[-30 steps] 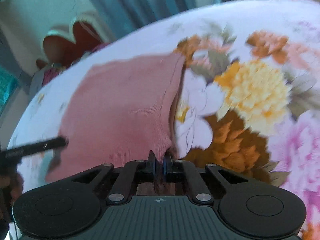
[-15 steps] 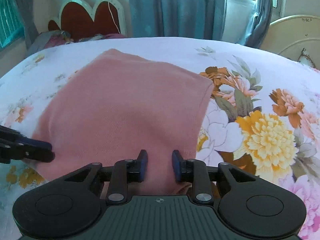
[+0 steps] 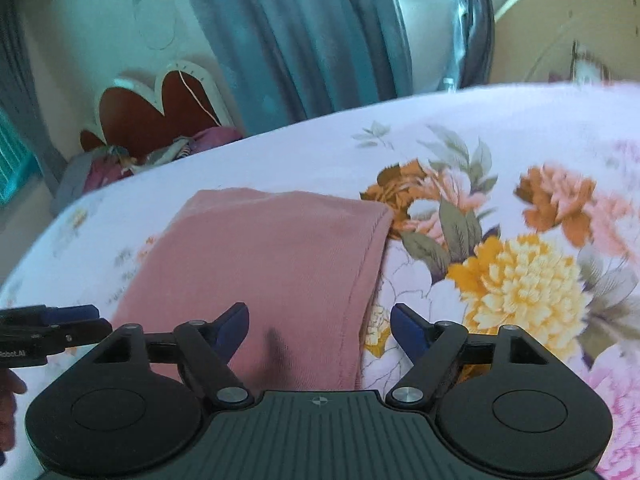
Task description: Fold small clothes
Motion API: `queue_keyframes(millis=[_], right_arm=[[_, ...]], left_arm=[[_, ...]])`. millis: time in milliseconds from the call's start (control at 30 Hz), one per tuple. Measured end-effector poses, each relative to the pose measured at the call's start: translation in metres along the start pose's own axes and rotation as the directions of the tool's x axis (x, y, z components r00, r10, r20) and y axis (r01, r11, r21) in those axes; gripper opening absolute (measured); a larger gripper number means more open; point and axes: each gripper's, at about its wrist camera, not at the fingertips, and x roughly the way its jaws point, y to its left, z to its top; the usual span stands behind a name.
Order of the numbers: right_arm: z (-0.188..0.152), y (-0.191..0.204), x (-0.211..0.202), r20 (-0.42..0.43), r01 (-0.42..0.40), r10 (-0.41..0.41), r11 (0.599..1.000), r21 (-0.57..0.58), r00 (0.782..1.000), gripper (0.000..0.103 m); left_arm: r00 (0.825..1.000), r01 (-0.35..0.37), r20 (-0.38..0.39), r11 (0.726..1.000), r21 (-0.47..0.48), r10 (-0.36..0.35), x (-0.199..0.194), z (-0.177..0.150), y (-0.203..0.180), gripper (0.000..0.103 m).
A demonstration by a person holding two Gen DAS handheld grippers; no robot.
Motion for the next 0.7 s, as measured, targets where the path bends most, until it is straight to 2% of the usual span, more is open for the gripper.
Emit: queue_keyframes(millis=[100, 233, 333, 367, 400, 433, 500, 567, 600, 700], right_arm=[[0.002, -0.02, 0.008, -0.036, -0.046, 0.05, 0.992, 0.114, 0.998, 0.077], [0.0, -0.053, 0.016, -0.045, -0.123, 0.145, 0.939, 0.322, 0.988, 0.077], [-0.001, -0.068, 0.022, -0.053, -0.167, 0.204, 0.902, 0.399, 0.977, 0.077], [0.0, -0.068, 0.021, -0.059, -0.155, 0.192, 0.91, 0.385, 0.98, 0.076], [0.002, -0.064, 0.019, -0.058, -0.142, 0.173, 0.926, 0.349, 0.983, 0.066], [0.003, -0.061, 0.017, -0.052, -0.153, 0.178, 0.934, 0.323, 0.983, 0.064], [0.005, -0.057, 0.019, -0.058, -0.167, 0.192, 0.94, 0.299, 0.98, 0.064], [0.003, -0.053, 0.031, -0.128, -0.095, 0.128, 0.966, 0.239, 0.983, 0.064], [0.003, -0.052, 0.032, -0.121, -0.098, 0.125, 0.973, 0.209, 0.985, 0.063], [0.008, -0.055, 0.031, -0.122, -0.127, 0.161, 0.96, 0.251, 0.979, 0.063]], left_arm=[[1.0, 0.007, -0.027, 1.0, -0.027, -0.008, 0.011, 0.003, 0.008, 0.059], [0.997, 0.018, -0.077, 0.992, -0.122, -0.028, 0.03, 0.005, 0.029, 0.059], [0.993, 0.053, -0.094, 0.976, -0.211, -0.074, 0.04, 0.003, 0.042, 0.059], [0.991, 0.061, -0.103, 0.969, -0.239, -0.088, 0.044, 0.002, 0.046, 0.06], [0.989, 0.067, -0.108, 0.962, -0.264, -0.098, 0.048, 0.001, 0.048, 0.061], [0.989, 0.069, -0.11, 0.959, -0.276, -0.103, 0.05, -0.001, 0.049, 0.061], [0.989, 0.058, -0.116, 0.96, -0.274, -0.093, 0.053, -0.003, 0.047, 0.062], [0.99, 0.048, -0.115, 0.959, -0.278, -0.083, 0.055, -0.003, 0.044, 0.063], [0.991, 0.039, -0.116, 0.962, -0.269, -0.073, 0.054, -0.003, 0.042, 0.063], [0.992, 0.014, -0.121, 0.97, -0.245, -0.045, 0.054, 0.0, 0.037, 0.063]])
